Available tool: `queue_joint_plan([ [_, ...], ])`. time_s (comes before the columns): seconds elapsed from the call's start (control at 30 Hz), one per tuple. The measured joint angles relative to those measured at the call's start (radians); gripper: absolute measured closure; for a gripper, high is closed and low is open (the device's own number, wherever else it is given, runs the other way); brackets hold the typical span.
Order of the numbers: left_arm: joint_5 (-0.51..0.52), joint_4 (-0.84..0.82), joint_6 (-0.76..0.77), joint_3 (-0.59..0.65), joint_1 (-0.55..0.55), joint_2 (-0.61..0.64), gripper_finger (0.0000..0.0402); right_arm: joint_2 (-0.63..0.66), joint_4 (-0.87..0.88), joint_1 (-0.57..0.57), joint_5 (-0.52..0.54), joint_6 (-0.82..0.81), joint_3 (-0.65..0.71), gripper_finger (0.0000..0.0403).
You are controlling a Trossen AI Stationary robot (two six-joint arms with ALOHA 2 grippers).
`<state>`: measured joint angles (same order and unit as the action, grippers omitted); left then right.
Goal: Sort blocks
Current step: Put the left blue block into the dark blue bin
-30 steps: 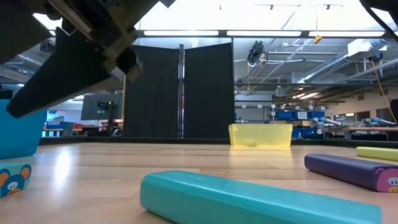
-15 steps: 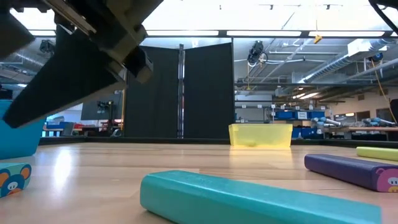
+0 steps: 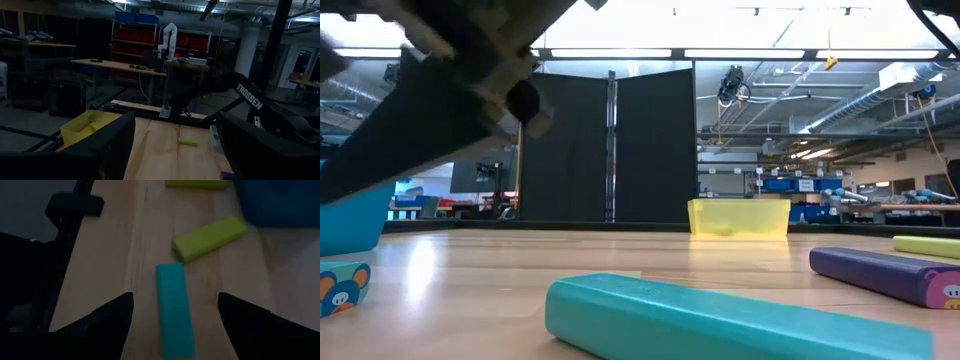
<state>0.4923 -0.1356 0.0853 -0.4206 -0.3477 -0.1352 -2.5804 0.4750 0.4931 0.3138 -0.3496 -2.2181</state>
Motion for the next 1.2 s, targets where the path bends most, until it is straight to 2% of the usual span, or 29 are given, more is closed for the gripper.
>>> queue_joint_plan([
  [0.6,0.0,-0.006,0.003,0.0,0.0,-0.001,0.0117,-0.038,-0.048,0.003,0.026,-0.025,0.0,0.0101],
  [0.73,0.0,-0.006,0.004,0.0,0.0,-0.001,0.0117,-0.037,-0.054,0.006,0.069,-0.02,0.0,0.0103],
  [1.2,0.0,-0.008,0.005,0.0,0.0,-0.001,0.0117,-0.036,-0.074,0.006,0.031,-0.091,0.054,0.0114],
])
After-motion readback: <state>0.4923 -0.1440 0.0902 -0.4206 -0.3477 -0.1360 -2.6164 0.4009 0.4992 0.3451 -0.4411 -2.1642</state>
